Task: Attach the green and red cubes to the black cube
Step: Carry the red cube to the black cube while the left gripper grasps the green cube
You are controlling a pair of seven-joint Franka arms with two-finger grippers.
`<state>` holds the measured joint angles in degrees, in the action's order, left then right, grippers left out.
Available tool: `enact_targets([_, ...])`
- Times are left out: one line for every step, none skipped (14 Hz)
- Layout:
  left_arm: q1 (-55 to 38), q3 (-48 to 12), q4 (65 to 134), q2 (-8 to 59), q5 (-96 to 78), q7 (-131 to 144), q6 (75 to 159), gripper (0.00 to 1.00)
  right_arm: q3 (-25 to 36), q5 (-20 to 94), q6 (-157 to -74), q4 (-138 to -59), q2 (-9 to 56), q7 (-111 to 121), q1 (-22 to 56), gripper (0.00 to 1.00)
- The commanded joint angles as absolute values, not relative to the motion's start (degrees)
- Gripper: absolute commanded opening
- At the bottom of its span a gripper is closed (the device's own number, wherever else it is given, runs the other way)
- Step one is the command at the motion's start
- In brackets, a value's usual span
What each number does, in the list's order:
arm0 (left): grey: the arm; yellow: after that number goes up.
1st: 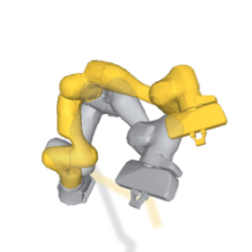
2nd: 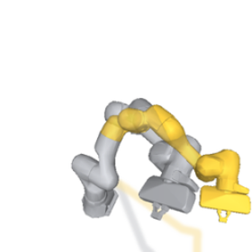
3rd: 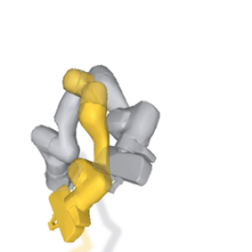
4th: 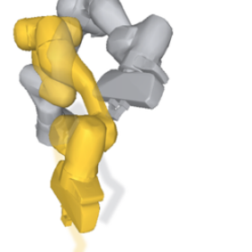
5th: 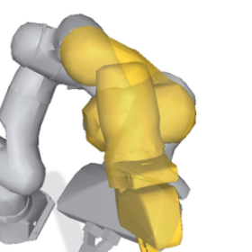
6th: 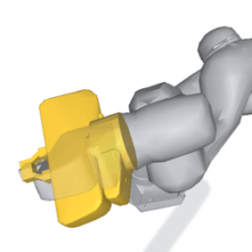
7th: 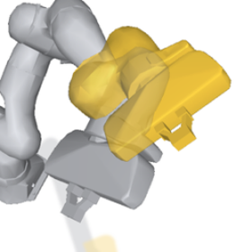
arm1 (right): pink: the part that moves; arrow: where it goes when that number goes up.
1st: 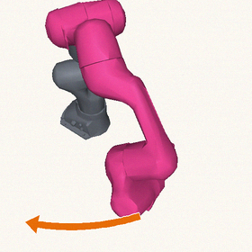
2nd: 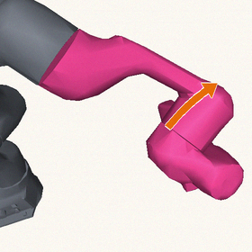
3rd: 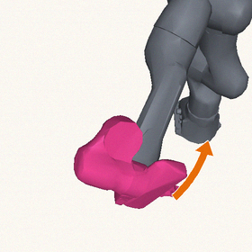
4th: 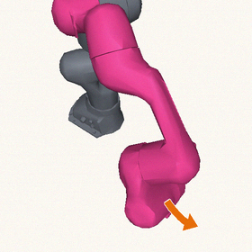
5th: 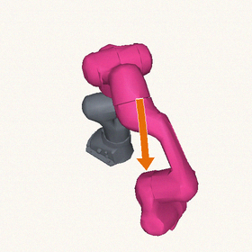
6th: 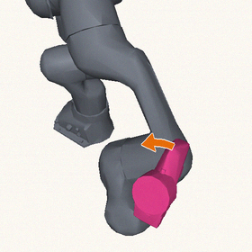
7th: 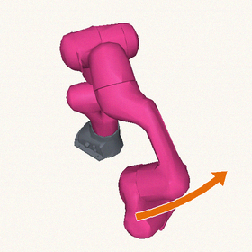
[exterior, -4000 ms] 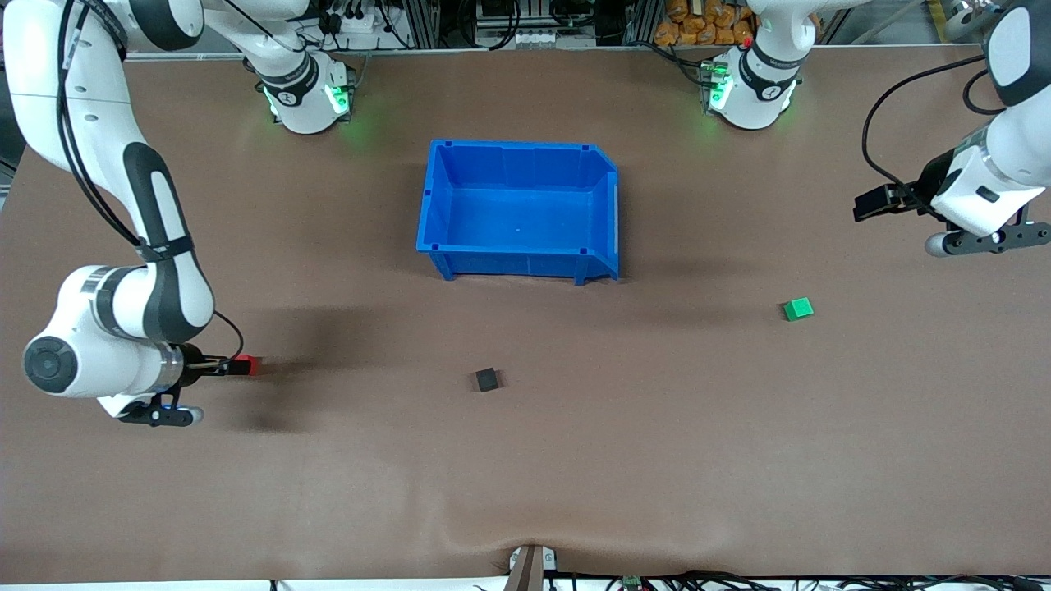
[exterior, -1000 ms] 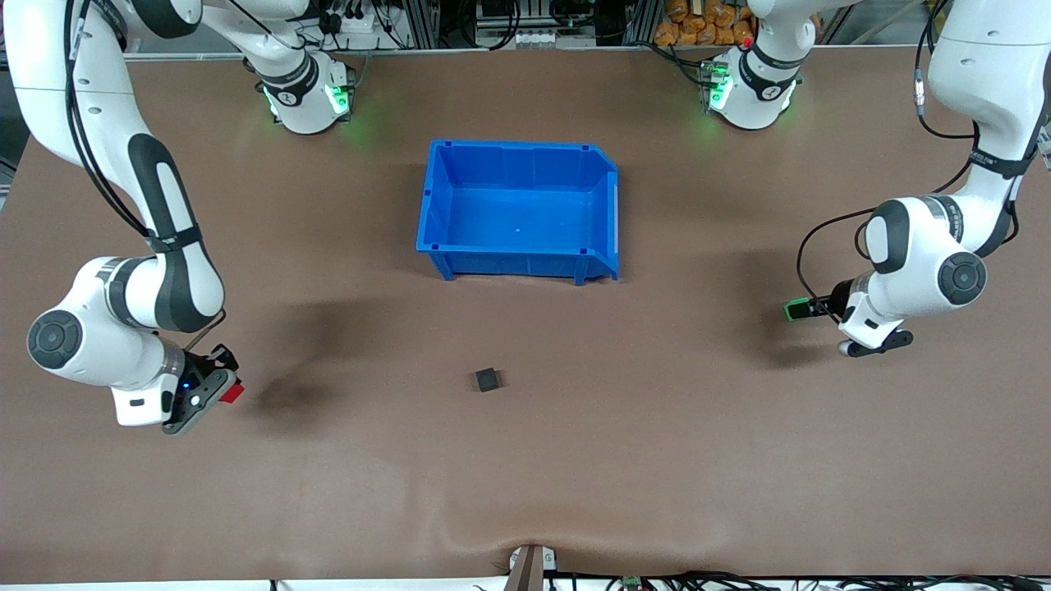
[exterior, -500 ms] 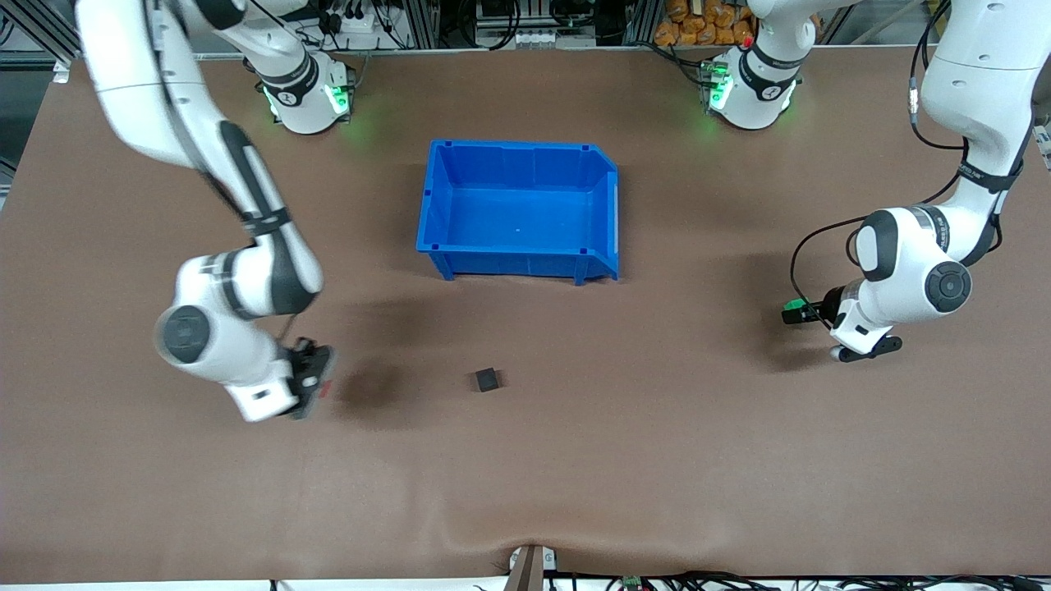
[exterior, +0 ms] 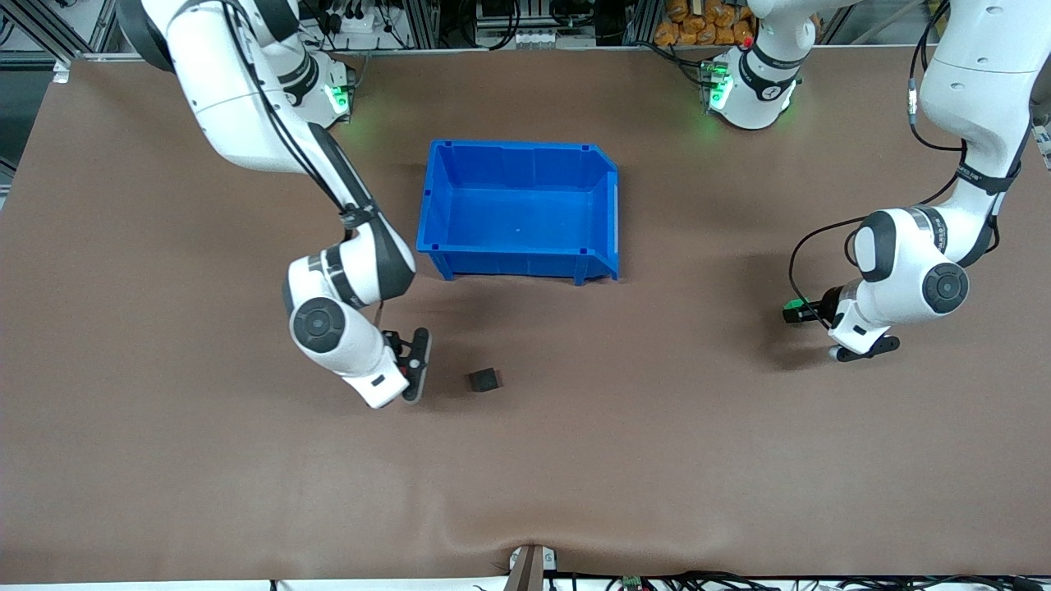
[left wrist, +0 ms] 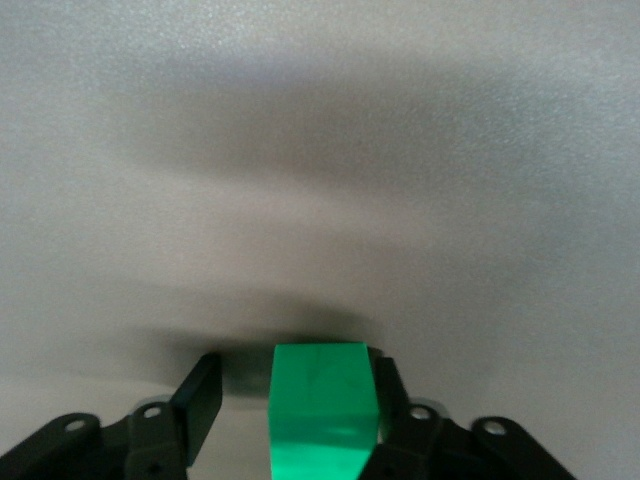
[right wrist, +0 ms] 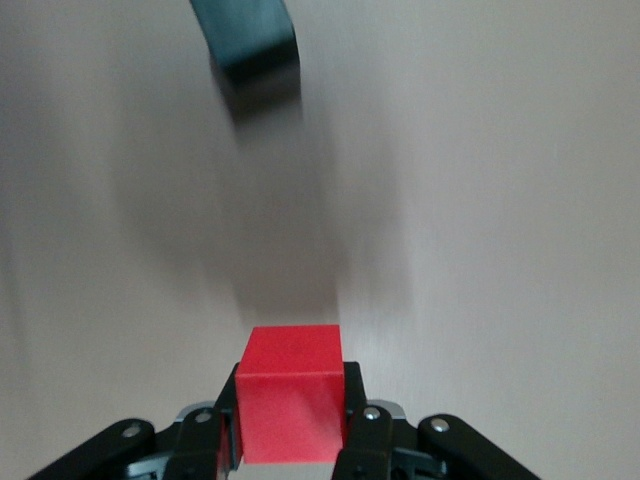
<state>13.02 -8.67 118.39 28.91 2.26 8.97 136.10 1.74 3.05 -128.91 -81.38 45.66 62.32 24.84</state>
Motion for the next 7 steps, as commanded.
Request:
enact_targets([13.45,-9.05,118.21,28.92,3.34,9.58,136.32,0.60,2.29,2.81,-128.06,-74.27,51.06,61.88,26.89,0.00])
enact_targets([13.45,-9.05,118.04,28.83,3.34,9.67,136.32,0.56,2.29,2.81,-127.97,-74.18,51.06,60.66,27.68,0.00])
enact_targets([13.45,-9.05,118.04,28.74,3.34,9.84,136.32,0.54,2.37,2.81,-127.97,-74.01,51.15,59.86,28.38,0.00])
enact_targets([13.45,-9.14,118.04,28.74,3.25,9.84,136.32,0.54,2.37,2.73,-128.14,-73.22,52.02,59.77,28.74,0.00])
enact_targets([13.45,-9.14,118.04,28.74,3.25,9.93,136.32,0.51,2.29,2.64,-128.14,-71.73,53.16,60.03,28.74,0.00])
enact_targets([13.45,-9.14,118.04,28.57,3.25,9.93,136.23,0.46,2.37,2.64,-128.23,-70.85,54.04,60.03,28.83,0.00])
enact_targets([13.53,-9.14,118.04,28.48,3.25,10.11,136.06,0.36,2.37,2.55,-128.58,-70.23,54.57,60.03,29.44,0.00])
